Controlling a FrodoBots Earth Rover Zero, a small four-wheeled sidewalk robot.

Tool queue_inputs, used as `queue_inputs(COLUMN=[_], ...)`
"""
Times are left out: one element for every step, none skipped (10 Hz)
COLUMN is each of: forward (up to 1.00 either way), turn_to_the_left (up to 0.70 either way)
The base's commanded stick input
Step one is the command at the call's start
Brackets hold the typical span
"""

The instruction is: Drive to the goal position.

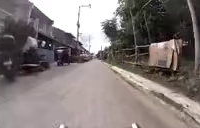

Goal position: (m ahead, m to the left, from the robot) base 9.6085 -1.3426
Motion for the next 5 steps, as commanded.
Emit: queue_inputs(forward=[1.0,1.0,1.0,1.0,1.0], turn_to_the_left=[0.01,0.01,0.01,0.01,0.01])
